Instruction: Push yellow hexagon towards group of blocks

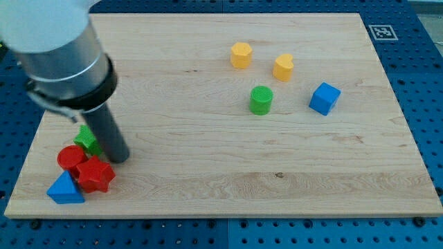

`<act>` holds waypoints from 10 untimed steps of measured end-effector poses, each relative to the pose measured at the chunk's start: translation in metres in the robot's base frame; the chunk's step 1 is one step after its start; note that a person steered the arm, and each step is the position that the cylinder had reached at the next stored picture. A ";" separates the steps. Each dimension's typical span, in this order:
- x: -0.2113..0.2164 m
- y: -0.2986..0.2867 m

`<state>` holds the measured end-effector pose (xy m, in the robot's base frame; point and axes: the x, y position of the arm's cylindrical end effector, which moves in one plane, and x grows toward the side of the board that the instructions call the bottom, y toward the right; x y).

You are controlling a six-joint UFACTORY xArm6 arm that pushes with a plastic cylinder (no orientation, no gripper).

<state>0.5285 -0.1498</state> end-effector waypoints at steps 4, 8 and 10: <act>-0.302 0.148; -0.172 0.186; -0.171 0.206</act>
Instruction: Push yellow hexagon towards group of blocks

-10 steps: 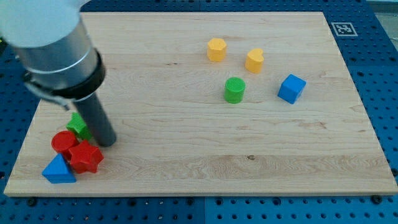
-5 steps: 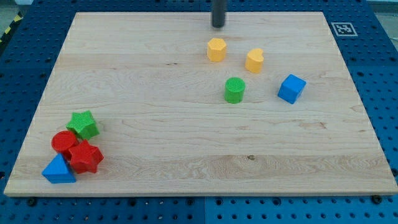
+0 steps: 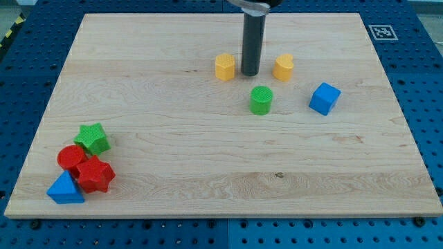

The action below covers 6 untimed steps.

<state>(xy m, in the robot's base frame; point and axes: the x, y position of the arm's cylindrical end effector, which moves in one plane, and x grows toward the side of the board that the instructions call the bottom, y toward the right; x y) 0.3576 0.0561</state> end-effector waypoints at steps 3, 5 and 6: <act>-0.005 -0.052; -0.005 -0.128; -0.004 -0.149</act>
